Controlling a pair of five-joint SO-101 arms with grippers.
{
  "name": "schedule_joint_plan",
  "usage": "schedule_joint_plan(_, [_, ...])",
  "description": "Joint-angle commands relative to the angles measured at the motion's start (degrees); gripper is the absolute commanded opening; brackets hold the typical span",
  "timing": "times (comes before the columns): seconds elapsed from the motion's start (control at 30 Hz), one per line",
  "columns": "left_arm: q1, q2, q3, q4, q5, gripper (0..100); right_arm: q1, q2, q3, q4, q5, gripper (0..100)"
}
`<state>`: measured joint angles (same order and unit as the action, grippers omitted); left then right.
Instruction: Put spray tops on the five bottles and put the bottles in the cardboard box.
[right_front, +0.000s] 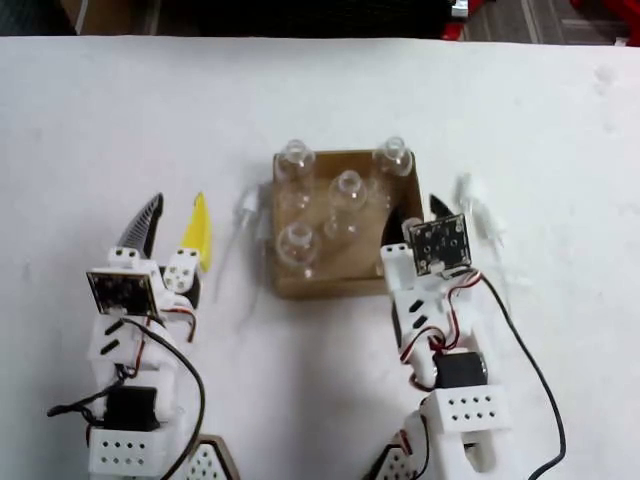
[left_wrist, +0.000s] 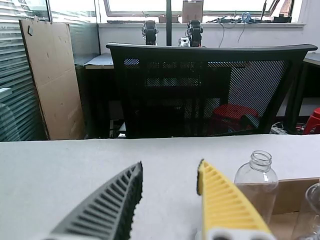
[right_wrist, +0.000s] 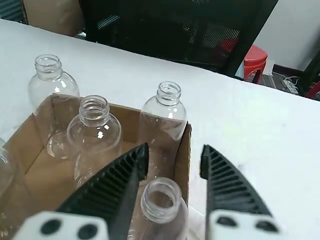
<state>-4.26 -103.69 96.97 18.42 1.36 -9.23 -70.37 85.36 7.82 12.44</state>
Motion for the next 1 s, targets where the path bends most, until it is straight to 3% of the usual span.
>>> schedule_joint_plan(0.0, [0.75,-1.01,0.0,-0.18,-0.7,17,0.22,-2.68,-0.53,-1.1,-0.35,25.9])
schedule_joint_plan(0.47, [0.75,-1.01,0.0,0.18,-0.7,17,4.97,-33.27,3.87,14.64,-4.4,27.2])
schedule_joint_plan(0.63, [0.75,-1.01,0.0,0.18,-0.35,17,2.59,-32.22,2.73,14.9,-4.04,27.2])
schedule_joint_plan(0.77, [0.75,-1.01,0.0,0.18,-0.35,17,8.66,-33.1,-2.29,19.65,-4.22,27.2])
schedule_joint_plan(0.97, [0.66,-1.01,0.0,0.18,-0.35,17,20.0,-33.01,-3.25,35.03,-4.4,22.7])
